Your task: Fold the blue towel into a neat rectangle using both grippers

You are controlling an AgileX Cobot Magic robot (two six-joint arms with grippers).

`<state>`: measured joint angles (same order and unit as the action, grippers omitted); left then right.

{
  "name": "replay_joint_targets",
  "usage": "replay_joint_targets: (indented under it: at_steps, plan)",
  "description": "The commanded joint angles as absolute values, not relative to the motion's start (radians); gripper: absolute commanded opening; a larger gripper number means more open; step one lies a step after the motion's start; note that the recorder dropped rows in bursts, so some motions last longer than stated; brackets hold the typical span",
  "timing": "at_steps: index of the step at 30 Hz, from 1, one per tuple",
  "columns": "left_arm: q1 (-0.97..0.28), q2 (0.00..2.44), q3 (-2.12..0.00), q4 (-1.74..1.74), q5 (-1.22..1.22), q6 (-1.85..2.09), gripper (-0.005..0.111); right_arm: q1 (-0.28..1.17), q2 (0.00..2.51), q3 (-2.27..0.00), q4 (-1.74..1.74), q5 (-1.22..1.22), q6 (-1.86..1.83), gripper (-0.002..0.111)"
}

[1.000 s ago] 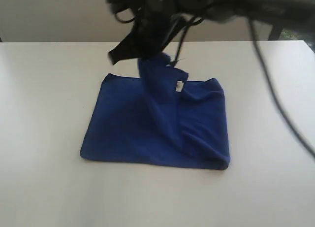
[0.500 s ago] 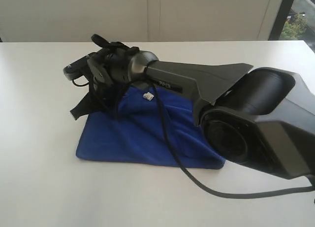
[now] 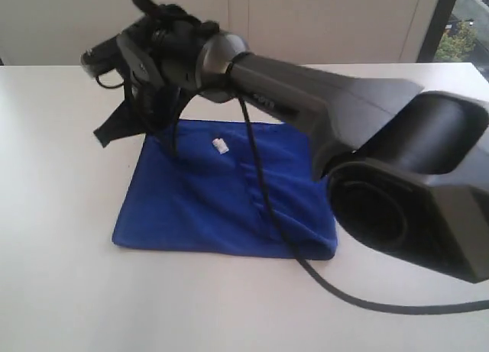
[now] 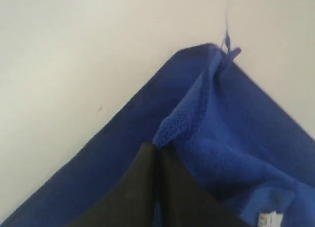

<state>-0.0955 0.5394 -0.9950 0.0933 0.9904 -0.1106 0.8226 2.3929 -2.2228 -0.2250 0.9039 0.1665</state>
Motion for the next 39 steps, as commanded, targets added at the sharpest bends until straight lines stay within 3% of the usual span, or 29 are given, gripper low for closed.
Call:
replay_joint_targets:
  at_steps: [1,5,8,11,16,22,29,39]
  plan:
    - [-0.093,0.532,-0.988,0.082,0.997,-0.106,0.000,0.828,2.504,-2.222,-0.209,0.852,0.156,0.000]
    - [-0.093,0.532,-0.988,0.082,0.997,-0.106,0.000,0.828,2.512,-2.222,-0.177,0.813,0.156,0.006]
    - [-0.093,0.532,-0.988,0.082,0.997,-0.106,0.000,0.828,2.457,-2.223,-0.172,0.838,0.161,0.038]
    - [-0.093,0.532,-0.988,0.082,0.997,-0.106,0.000,0.811,2.406,-2.223,-0.175,0.869,0.161,0.048]
    - [-0.093,0.532,-0.988,0.082,0.997,-0.106,0.000,0.696,2.351,-2.223,-0.163,0.980,0.078,0.037]
    - [-0.093,0.532,-0.988,0.082,0.997,-0.106,0.000,0.540,2.355,-2.180,-0.077,1.051,-0.069,0.000]
    - [-0.093,0.532,-0.988,0.082,0.997,-0.106,0.000,0.367,2.367,-2.109,0.057,1.049,-0.157,0.000]
    - [-0.093,0.532,-0.988,0.082,0.997,-0.106,0.000,0.308,2.442,-2.045,0.018,0.975,-0.168,0.000]
